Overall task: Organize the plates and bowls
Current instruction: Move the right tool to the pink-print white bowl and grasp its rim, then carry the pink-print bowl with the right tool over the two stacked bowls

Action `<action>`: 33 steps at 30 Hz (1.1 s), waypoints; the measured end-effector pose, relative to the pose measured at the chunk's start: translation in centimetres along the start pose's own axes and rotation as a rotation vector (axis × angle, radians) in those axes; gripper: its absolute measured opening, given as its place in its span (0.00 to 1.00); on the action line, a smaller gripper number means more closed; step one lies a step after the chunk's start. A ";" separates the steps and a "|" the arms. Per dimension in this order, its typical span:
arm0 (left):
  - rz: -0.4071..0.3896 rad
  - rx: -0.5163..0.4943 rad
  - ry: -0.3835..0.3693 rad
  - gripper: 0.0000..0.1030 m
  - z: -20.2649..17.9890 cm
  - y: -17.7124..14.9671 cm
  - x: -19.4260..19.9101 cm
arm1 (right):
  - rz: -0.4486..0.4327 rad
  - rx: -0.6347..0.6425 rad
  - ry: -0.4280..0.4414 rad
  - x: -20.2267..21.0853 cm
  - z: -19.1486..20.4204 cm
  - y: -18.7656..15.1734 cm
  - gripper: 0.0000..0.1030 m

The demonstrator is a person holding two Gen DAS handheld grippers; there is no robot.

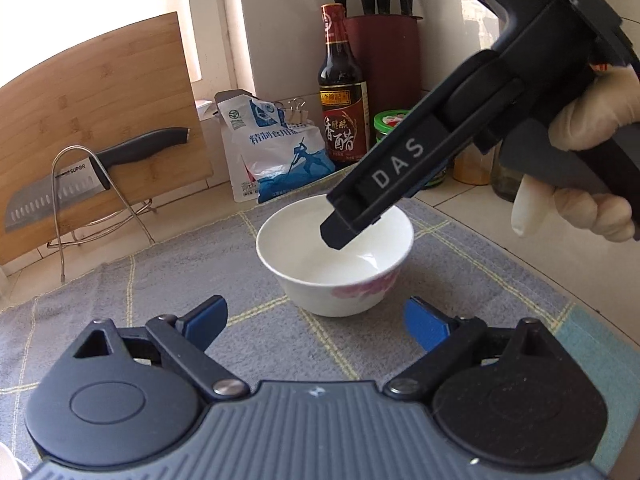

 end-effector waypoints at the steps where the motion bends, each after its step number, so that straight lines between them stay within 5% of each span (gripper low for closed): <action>1: 0.004 0.006 -0.005 0.90 0.1 0.1 -0.4 | 0.006 0.007 0.006 -0.5 -0.1 0.1 0.82; 19: -0.005 0.021 -0.028 0.84 0.2 0.9 -3.3 | 0.047 0.048 0.134 -4.0 -0.5 1.4 0.66; 33: 0.002 0.009 -0.050 0.83 0.4 0.8 -2.8 | 0.053 0.005 0.150 -3.4 -0.5 1.4 0.66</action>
Point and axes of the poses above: each gripper's, at about its wrist camera, not at the fingertips, and x roughly against the way its jaws point, z to its left, y to its top, the point moved 2 cm from there along -x, roughly the way its jaws point, and after that the axes turned 15 degrees about -y, right-handed, at the moved point
